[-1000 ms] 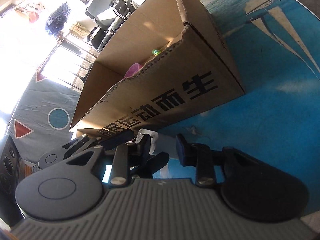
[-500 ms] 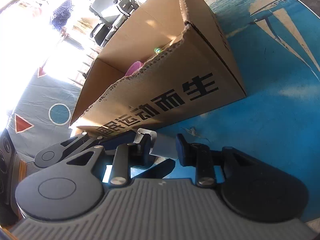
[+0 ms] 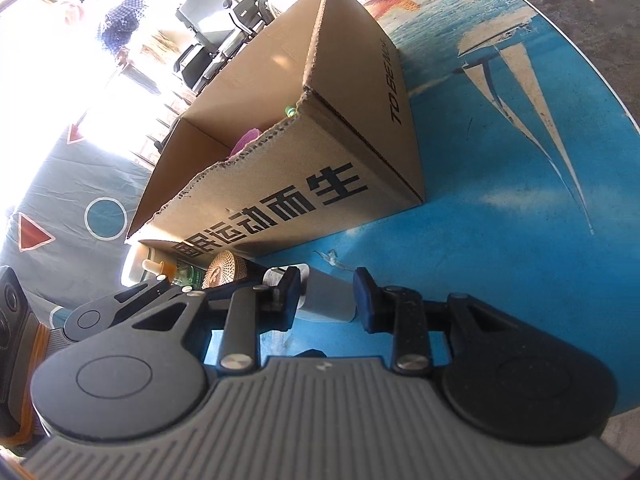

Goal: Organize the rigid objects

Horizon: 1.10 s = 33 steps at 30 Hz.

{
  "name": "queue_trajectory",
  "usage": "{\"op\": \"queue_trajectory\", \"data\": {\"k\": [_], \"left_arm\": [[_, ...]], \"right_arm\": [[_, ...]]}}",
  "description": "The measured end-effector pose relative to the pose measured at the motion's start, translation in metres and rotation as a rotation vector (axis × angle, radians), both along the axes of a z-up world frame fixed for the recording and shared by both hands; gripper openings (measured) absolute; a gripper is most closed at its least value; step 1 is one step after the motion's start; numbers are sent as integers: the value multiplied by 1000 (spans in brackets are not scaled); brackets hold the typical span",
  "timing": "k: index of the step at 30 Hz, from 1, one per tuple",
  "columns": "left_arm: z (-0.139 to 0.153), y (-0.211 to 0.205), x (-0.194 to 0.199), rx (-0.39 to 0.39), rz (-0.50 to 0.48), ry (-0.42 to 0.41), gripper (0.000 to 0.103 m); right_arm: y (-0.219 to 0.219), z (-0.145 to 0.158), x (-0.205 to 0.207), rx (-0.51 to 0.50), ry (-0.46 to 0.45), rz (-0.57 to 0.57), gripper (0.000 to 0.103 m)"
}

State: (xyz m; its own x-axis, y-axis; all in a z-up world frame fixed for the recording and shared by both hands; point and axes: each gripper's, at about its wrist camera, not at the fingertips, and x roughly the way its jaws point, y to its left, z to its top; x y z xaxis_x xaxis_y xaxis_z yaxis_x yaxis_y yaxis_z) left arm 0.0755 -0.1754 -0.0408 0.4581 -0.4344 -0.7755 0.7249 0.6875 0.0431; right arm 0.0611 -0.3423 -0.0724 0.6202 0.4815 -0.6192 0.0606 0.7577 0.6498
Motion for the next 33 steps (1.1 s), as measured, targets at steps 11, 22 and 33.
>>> {"op": "queue_trajectory", "data": {"k": [11, 22, 33], "left_arm": [[-12, -14, 7, 68, 20, -43, 64], [-23, -11, 23, 45, 67, -15, 48], [-19, 1, 19, 7, 79, 37, 46]], "right_arm": [[-3, -1, -3, 7, 5, -12, 29], [-5, -2, -3, 33, 15, -28, 29], [-4, -4, -5, 58, 31, -53, 29]]}}
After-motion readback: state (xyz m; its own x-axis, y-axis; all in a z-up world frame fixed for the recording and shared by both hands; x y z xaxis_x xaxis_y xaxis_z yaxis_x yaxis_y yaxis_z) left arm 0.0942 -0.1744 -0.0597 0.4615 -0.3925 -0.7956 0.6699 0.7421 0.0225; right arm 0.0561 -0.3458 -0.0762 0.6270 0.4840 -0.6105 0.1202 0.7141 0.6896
